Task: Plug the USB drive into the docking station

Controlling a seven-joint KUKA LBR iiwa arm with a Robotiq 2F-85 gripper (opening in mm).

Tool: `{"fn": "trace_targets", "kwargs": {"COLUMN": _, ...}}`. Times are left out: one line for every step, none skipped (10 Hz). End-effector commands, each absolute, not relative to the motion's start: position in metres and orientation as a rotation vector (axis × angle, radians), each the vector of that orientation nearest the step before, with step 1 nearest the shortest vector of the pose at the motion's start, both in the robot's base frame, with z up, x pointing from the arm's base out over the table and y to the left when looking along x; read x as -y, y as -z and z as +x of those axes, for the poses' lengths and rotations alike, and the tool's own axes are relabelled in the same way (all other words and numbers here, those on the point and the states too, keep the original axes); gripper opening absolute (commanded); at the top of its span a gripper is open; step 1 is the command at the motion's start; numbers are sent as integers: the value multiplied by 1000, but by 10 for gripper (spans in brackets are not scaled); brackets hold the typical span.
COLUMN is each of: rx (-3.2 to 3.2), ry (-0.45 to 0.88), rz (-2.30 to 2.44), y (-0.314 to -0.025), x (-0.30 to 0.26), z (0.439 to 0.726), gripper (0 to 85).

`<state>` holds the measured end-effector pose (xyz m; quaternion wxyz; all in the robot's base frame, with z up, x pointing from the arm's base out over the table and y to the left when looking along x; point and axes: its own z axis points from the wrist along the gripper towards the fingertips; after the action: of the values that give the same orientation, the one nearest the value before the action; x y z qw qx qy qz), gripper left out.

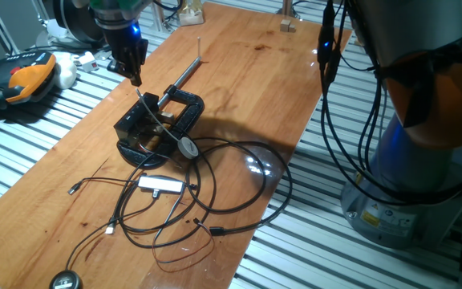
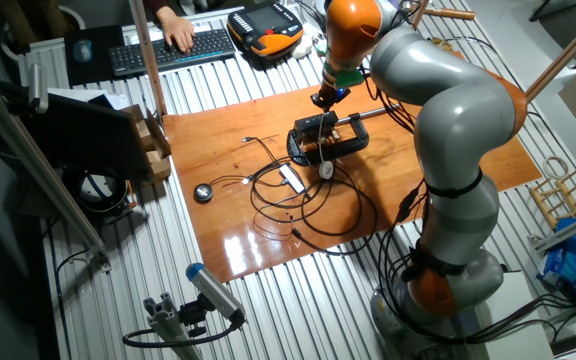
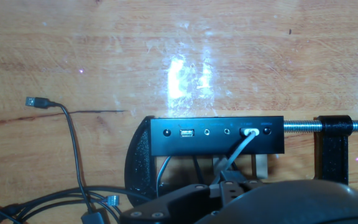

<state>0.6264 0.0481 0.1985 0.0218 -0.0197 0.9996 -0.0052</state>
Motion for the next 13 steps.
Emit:
{"fn": "trace_targets", "kwargs": {"rx": -3096, "ry": 20, "rz": -61, "y": -198, "x": -48, "z": 628, "gripper": 0}}
{"fn": "trace_targets", "kwargs": {"rx": -3095, "ry": 23, "rz": -61, "y": -198, "x": -48, "z": 628, "gripper": 0}}
{"fn": "trace_targets", "kwargs": {"rx": -3095, "ry": 23, "rz": -61, "y": -198, "x": -48, "z": 628, "gripper": 0}}
{"fn": "trace_targets", "kwargs": {"rx": -3096, "ry": 25, "rz": -61, "y": -198, "x": -48, "z": 628, "gripper": 0}}
{"fn": "trace_targets", "kwargs": {"rx": -3099, "ry": 20, "rz": -58, "y": -198, "x": -48, "z": 628, "gripper": 0}}
{"fn": "trace_targets", "kwargs": {"rx": -3099, "ry": 22, "rz": -54, "y": -198, "x": -49, "z": 628, "gripper": 0}}
{"fn": "trace_targets", "kwargs": {"rx": -3099, "ry": 25, "rz": -54, "y": -198, "x": -49, "z": 629, "gripper": 0}}
{"fn": "trace_targets", "kwargs": {"rx": -3104, "ry": 20, "rz": -51, "y": -198, "x": -50, "z": 629, "gripper": 0}}
{"fn": "trace_targets", "kwargs": {"rx": -3104, "ry": 20, "rz": -49, "y": -198, "x": -50, "z": 629, "gripper": 0}}
{"fn": "trace_targets", "kwargs": {"rx": -3104, "ry": 20, "rz": -51, "y": -198, "x": -50, "z": 629, "gripper": 0}}
{"fn": "trace_targets", "kwargs": {"rx": -3104, "ry": 20, "rz": -56, "y": -198, "x": -50, "z": 628, "gripper": 0}}
{"fn": "trace_targets", "kwargs": {"rx": -3104, "ry": 20, "rz": -58, "y": -198, "x": -51, "z": 628, "gripper": 0}}
{"fn": "trace_targets", "kwargs": {"rx": -3104, "ry": 22, "rz": -58, "y": -198, "x": -51, "z": 628, "gripper": 0}}
